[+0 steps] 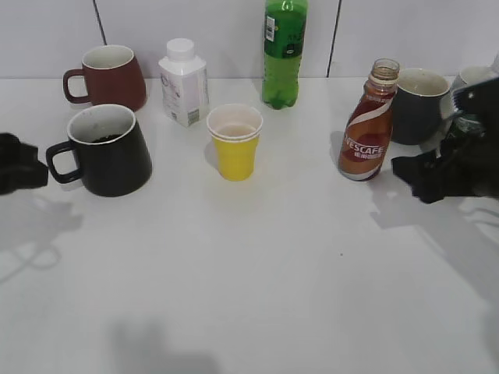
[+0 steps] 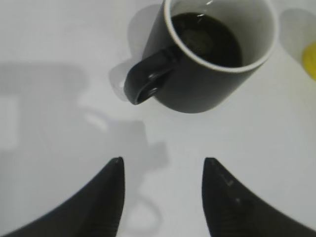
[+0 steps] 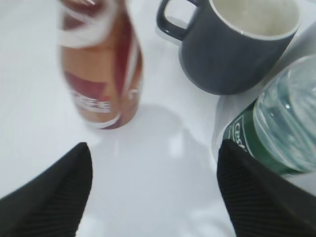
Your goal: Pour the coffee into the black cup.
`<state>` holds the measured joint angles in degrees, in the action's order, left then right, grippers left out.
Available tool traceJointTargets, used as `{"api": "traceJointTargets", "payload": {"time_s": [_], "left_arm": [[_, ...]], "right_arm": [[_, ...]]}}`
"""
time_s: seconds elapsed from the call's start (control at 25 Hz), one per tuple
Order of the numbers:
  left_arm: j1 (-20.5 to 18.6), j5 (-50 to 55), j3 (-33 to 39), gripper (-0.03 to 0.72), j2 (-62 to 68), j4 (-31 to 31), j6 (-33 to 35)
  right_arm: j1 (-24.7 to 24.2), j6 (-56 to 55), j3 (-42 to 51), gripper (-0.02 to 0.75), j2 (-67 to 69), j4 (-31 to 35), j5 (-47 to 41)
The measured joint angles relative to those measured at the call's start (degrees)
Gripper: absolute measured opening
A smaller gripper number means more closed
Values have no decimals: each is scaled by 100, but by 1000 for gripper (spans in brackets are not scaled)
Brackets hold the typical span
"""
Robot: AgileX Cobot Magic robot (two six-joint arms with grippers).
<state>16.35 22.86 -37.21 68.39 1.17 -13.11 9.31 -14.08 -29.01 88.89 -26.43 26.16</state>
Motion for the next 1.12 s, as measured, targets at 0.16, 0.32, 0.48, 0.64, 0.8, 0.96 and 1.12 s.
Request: {"api": "traceJointTargets", "payload": {"time_s": [0.16,0.32,0.48,0.64,0.8,0.96,1.12], "left_arm": [[0,949,-620,382,-11,215,0],[0,1507,-950,379,-97,260,0],[0,1946,-973,379,-433,268,235],[0,2196,-975,379,-1057,256,455],[0,2498,-975,379,-1863,251,492],[0,2949,-986,379,-2864,239,579],[0,3286,-815,379,-3714,188,750]], "right_arm": [[199,-411,-301,624,-581,-19,-1330],[846,-480,-812,611,-1087,48,-2942],[1322,-485,-1324,599,-1582,366,-4272],[1559,-485,-1565,596,-2343,838,-4855],[1707,-485,-1583,596,-3307,1402,-5364],[1721,-485,-1583,595,-4255,1568,-5988],[1721,-454,-1586,595,-5143,1590,-6927]]}}
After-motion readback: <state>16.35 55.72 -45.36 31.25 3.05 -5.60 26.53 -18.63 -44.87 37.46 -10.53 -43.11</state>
